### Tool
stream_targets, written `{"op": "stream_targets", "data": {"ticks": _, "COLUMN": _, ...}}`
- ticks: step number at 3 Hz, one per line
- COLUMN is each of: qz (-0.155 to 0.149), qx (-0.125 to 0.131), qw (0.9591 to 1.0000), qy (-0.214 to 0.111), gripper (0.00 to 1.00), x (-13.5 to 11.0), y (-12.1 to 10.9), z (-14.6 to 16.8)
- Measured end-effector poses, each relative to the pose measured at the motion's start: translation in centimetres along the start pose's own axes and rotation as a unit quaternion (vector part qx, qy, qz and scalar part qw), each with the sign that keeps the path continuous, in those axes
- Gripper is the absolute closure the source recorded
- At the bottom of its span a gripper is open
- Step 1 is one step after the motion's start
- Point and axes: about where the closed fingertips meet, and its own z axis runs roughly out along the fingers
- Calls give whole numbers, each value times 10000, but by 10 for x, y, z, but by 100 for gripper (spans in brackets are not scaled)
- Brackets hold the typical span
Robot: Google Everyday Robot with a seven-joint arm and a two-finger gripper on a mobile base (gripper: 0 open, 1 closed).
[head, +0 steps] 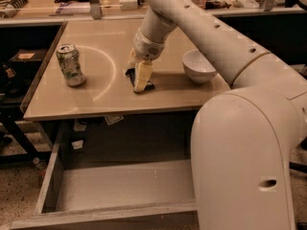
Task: Place rxbar blueberry into top drawer
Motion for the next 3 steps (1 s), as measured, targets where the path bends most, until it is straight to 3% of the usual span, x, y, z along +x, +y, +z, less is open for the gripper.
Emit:
{"op": "stream_targets", "data": {"ticks": 1, "qz": 0, "qx": 0, "qw": 10000, "qy": 0, "gripper": 100, "x": 0, "y": 0, "z": 0}}
{"op": "stream_targets", "data": {"ticks": 3, "qz": 0, "qx": 1, "qw": 10000, "qy": 0, "gripper": 100, "x": -5, "y": -2, "z": -13}}
